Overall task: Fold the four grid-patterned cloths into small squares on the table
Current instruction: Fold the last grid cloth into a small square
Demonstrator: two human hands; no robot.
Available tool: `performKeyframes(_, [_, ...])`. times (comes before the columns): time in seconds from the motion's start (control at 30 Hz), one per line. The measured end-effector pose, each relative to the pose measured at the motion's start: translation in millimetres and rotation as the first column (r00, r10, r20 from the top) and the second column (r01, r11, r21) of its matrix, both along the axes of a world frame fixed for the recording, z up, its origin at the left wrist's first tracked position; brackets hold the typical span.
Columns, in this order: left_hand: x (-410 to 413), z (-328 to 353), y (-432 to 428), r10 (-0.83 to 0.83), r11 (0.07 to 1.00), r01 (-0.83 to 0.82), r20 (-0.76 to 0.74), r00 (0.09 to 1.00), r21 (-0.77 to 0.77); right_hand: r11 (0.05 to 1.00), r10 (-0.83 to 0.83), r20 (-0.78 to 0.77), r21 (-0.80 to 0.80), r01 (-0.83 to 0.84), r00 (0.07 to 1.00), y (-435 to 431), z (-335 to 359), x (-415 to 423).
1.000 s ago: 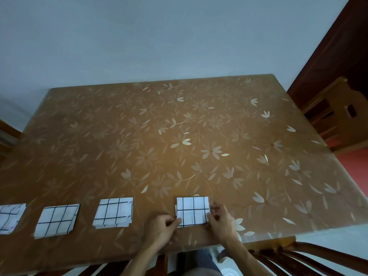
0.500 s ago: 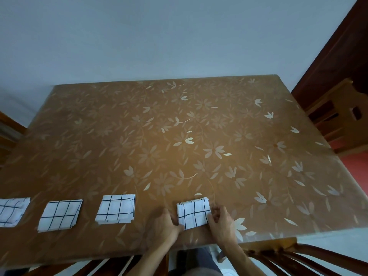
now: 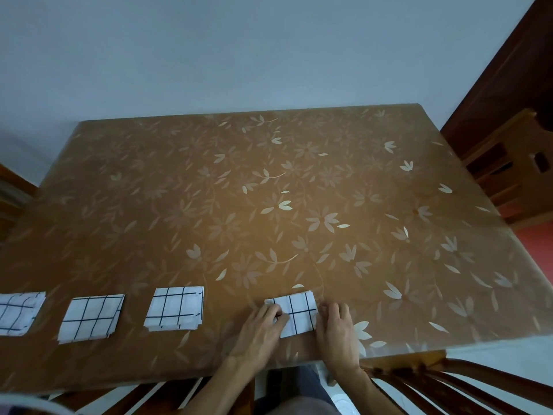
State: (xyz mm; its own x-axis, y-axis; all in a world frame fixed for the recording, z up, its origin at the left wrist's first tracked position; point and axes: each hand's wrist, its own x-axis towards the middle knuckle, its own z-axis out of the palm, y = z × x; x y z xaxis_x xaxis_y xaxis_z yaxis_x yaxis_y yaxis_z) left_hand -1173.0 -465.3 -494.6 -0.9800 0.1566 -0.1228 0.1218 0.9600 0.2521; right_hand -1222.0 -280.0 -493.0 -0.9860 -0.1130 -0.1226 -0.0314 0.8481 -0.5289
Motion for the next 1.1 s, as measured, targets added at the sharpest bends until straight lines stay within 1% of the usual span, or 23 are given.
performKeyframes(0.03, [-0.2, 0.7, -0.2, -0.001, 1.000, 0.001, -0.009, 1.000, 0.015, 0.993, 0.114, -0.090, 0.026, -0.113, 0.989, 0.0, -1.5, 1.3])
performKeyframes(0.07, [-0.5, 0.2, -0.5, -0.002, 1.000, 0.003, -0.023, 1.000, 0.029, 0.971, 0.235, -0.130, 0.070, -0.227, 0.963, -2.3, -1.2, 3.1])
performKeyframes(0.1, [-0.9, 0.2, -0.5, 0.002, 0.999, -0.001, -0.025, 1.000, 0.044, 0.933, 0.356, -0.137, 0.105, -0.344, 0.924, -6.9, -1.5, 5.3])
performKeyframes(0.13, [-0.8, 0.4, -1.3, 0.007, 0.998, -0.005, -0.025, 1.000, 0.067, 0.878, 0.474, -0.105, 0.131, -0.460, 0.874, -11.8, -1.6, 5.0])
performKeyframes(0.17, [0.4, -0.2, -3.6, 0.005, 0.996, -0.004, -0.020, 1.000, 0.086, 0.827, 0.555, -0.048, 0.135, -0.546, 0.830, -17.6, -2.4, 4.5])
performKeyframes(0.2, [3.3, -0.6, -6.2, -0.002, 0.996, 0.002, -0.004, 1.000, 0.090, 0.791, 0.603, 0.014, 0.123, -0.600, 0.798, -22.7, -3.6, 4.1])
performKeyframes(0.23, [7.0, 0.2, -8.8, -0.013, 0.997, 0.010, 0.033, 0.999, 0.080, 0.766, 0.624, 0.068, 0.143, -0.627, 0.778, -24.6, -7.2, 2.5])
performKeyframes(0.3, [15.8, 1.8, -14.9, -0.034, 0.998, 0.031, 0.073, 0.997, 0.048, 0.730, 0.656, 0.053, 0.210, -0.651, 0.753, -21.4, -16.7, -0.1])
performKeyframes(0.33, [18.6, 3.8, -17.2, -0.039, 0.999, 0.036, 0.077, 0.996, 0.040, 0.712, 0.667, 0.055, 0.247, -0.658, 0.743, -17.9, -18.9, -2.2])
performKeyframes(0.4, [19.9, 6.3, -20.1, -0.048, 0.998, 0.045, 0.063, 0.997, 0.049, 0.715, 0.647, 0.076, 0.285, -0.638, 0.759, -10.2, -16.2, -9.2])
performKeyframes(0.47, [19.8, 7.8, -21.4, -0.053, 0.996, 0.048, 0.066, 0.996, 0.074, 0.763, 0.584, 0.079, 0.287, -0.579, 0.808, 1.3, -12.7, -15.6])
performKeyframes(0.53, [20.9, 6.2, -22.1, -0.052, 0.994, 0.047, 0.050, 0.997, 0.097, 0.782, 0.542, 0.142, 0.276, -0.559, 0.828, 6.7, -8.4, -22.9])
performKeyframes(0.67, [20.9, -0.7, -20.8, -0.081, 0.993, 0.076, 0.048, 0.996, 0.089, 0.797, 0.553, 0.045, 0.263, -0.544, 0.832, -3.7, 9.3, -37.0])
performKeyframes(0.7, [20.4, -0.9, -19.9, -0.088, 0.991, 0.084, 0.039, 0.995, 0.104, 0.783, 0.583, 0.032, 0.246, -0.572, 0.812, -11.7, 14.2, -40.5])
performKeyframes(0.77, [18.3, 1.7, -15.9, -0.089, 0.990, 0.086, 0.025, 0.996, 0.116, 0.721, 0.653, 0.085, 0.234, -0.652, 0.753, -30.3, 24.7, -46.8])
performKeyframes(0.83, [17.1, 3.9, -11.9, -0.081, 0.991, 0.078, 0.020, 0.997, 0.110, 0.665, 0.672, 0.160, 0.301, -0.684, 0.723, -47.1, 31.7, -50.8])
performKeyframes(0.87, [17.2, 3.3, -11.6, -0.067, 0.992, 0.064, 0.024, 0.997, 0.107, 0.652, 0.661, 0.196, 0.328, -0.683, 0.725, -52.5, 34.3, -52.2])
performKeyframes(0.9, [17.0, 4.1, -11.3, -0.044, 0.992, 0.043, 0.006, 0.999, 0.118, 0.658, 0.638, 0.228, 0.334, -0.675, 0.735, -56.6, 38.1, -53.1])
performKeyframes(0.97, [18.9, 3.7, -12.3, 0.009, 0.986, -0.004, -0.028, 1.000, 0.164, 0.708, 0.566, 0.317, 0.285, -0.646, 0.761, -60.2, 42.5, -54.2])
performKeyframes(1.07, [22.4, 9.7, -15.8, 0.202, 0.959, -0.194, -0.018, 0.979, 0.207, 0.808, 0.449, 0.429, 0.180, -0.561, 0.784, -59.7, 46.3, -57.7])
performKeyframes(1.1, [24.2, 9.3, -18.3, 0.276, 0.934, -0.268, -0.001, 0.961, 0.234, 0.837, 0.418, 0.458, 0.140, -0.528, 0.784, -58.8, 46.6, -59.0])
